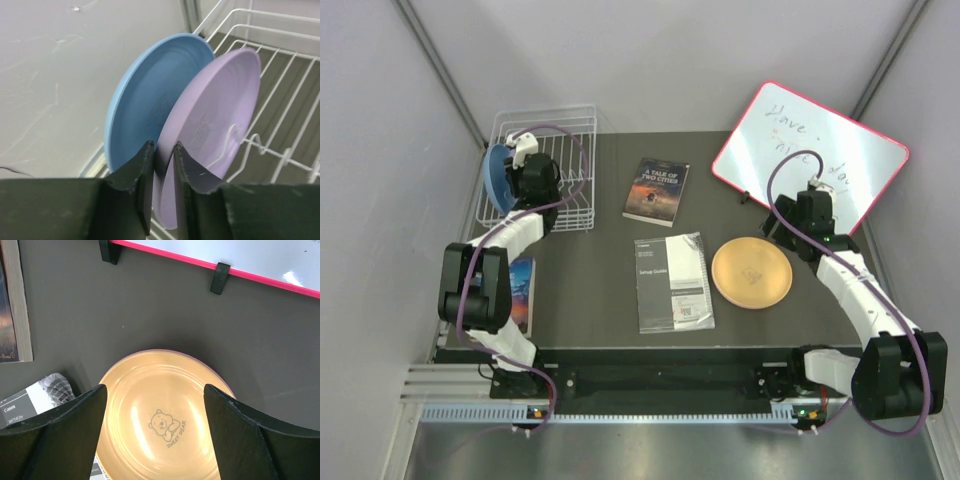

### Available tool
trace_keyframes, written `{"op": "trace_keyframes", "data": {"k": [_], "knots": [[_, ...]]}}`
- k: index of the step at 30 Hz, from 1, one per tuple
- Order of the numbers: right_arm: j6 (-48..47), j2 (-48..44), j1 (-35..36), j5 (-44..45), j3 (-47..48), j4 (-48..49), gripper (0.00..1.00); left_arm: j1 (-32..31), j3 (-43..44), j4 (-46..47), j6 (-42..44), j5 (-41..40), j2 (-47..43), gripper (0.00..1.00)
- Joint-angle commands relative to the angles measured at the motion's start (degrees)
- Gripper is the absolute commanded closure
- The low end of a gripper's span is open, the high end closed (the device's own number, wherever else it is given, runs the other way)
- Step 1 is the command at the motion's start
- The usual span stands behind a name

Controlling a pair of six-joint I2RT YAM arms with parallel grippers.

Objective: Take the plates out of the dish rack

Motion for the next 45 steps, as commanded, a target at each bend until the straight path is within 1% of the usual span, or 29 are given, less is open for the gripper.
{"op": "trace_keyframes", "data": {"k": [1,2,4,5,7,15,17,18,19,21,27,29,34,41,45], "knots": [[-0.6,-0.41,-0.16,-0.53,0.65,1.72,0.22,0.17,1.8,3.65,1.58,-1.65,0.16,0.8],[-0.6,-0.5,-0.16,-0.53,0.65,1.81,0.22,0.17,1.8,3.65,1.76,-1.66,0.17,0.81],[-0.51,-0.67,-0.16,-0.62,0.65,1.81,0.22,0.26,1.8,3.74,1.41,-2.18,0.25,0.86],[-0.51,-0.67,-0.16,-0.62,0.56,1.73,0.22,0.26,1.98,3.65,1.32,-2.7,0.17,0.87],[-0.69,-0.67,-0.16,-0.62,0.47,1.81,0.22,0.17,2.59,2.69,1.32,-2.45,0.08,1.0],[-0.52,-0.15,-0.16,-1.06,0.03,2.16,0.22,0.17,3.03,3.29,2.72,-1.3,-0.63,1.0],[-0.43,-0.15,-0.16,-1.49,-0.14,2.78,0.22,-0.53,3.3,5.65,6.75,-1.48,-0.89,1.0],[-0.43,-0.06,-0.16,-1.58,-0.41,2.78,0.22,-0.8,3.3,7.06,10.51,-3.13,-1.06,1.0],[-0.43,0.03,-0.16,-1.67,-0.41,2.95,0.22,-1.06,3.21,9.77,12.29,-3.93,-1.15,1.0],[-0.34,0.29,-0.16,-1.85,-0.84,3.3,0.22,-1.68,3.03,11.46,16.32,-5.34,-1.59,1.0],[-0.16,0.65,-0.16,-2.38,-1.29,3.92,0.22,-3.08,1.98,16.48,22.93,-7.72,-2.91,1.0],[-0.16,0.65,-0.25,-2.46,-1.11,4.09,0.22,-4.13,2.24,16.31,23.38,-7.89,-4.05,1.0],[-0.51,1.17,-0.16,-3.16,-0.41,4.36,0.22,-6.77,4.88,10.42,21.97,-8.33,-6.86,1.0],[-1.04,1.79,-0.16,-4.13,-0.06,4.45,0.22,-7.48,4.79,12.35,25.75,-9.57,-7.75,1.0],[-0.95,1.44,-0.16,-4.31,-0.67,4.54,0.22,-7.48,4.09,12.96,26.28,-9.39,-7.13,1.0]]}}
